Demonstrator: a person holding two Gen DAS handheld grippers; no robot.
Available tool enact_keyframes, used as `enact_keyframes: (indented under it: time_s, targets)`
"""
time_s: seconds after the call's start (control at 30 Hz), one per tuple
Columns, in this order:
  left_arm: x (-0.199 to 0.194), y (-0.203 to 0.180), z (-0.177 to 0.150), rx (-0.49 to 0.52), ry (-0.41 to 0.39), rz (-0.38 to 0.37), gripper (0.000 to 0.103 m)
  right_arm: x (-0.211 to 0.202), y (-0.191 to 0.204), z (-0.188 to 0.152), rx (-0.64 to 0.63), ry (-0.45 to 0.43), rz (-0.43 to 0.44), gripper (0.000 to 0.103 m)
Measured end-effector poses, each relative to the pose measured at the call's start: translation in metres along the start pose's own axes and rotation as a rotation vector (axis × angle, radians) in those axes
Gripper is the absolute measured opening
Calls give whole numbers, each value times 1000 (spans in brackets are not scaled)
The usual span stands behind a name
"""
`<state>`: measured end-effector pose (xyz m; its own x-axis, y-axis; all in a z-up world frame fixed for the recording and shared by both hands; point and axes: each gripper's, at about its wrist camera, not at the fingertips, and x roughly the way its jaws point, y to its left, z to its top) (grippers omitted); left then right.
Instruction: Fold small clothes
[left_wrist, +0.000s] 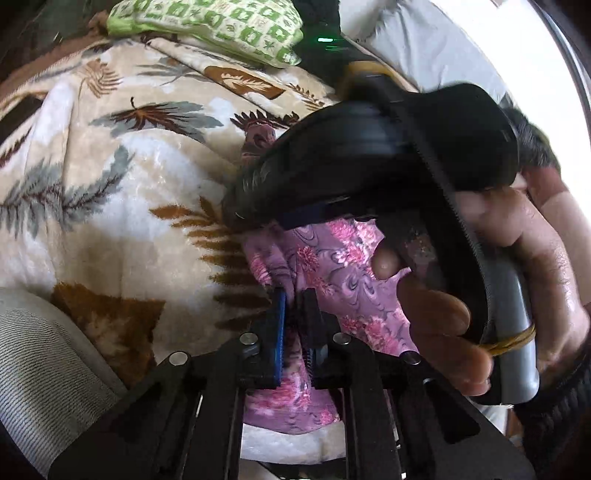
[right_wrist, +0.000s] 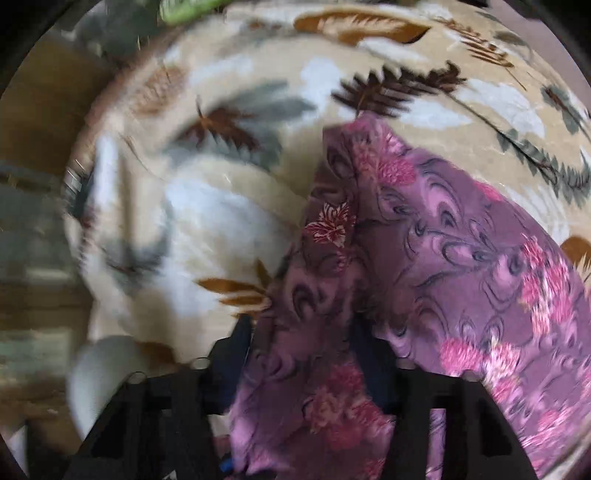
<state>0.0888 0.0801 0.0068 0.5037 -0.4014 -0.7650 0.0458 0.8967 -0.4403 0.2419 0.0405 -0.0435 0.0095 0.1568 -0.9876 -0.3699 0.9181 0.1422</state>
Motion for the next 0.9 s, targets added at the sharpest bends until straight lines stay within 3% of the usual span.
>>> enact_keyframes:
  time_s: [0.03,0.17,0.3,0.43,0.53,0.67,0.8,0.9]
  targets:
    - [-1,-1,0,7,3,-4,4,-1,0,-2,-6,-4,-18,13]
    - [-28,-32,6,83,-60,-40,3,-45,-17,-21,40,-125,30,12]
    - [-56,-95,8,225,-88,-70,1,-108,-60,-53,118,-284,180,11]
    - [-67,-170,0,380,-70,-134,1,-164,-124,-117,208,-447,330,11]
    - [-49,-228,-16,499,-25,-176,1,-189,-178,-169,304,-554,417,11]
    - [-1,-297,-49,619,46,-205,1,-189,-260,-231,456,-637,474,11]
    - [58,-329,-74,657,145,-182,1,-151,-331,-276,607,-658,534,11]
    - [115,-330,-93,674,303,-141,1,-104,-365,-291,708,-616,541,11]
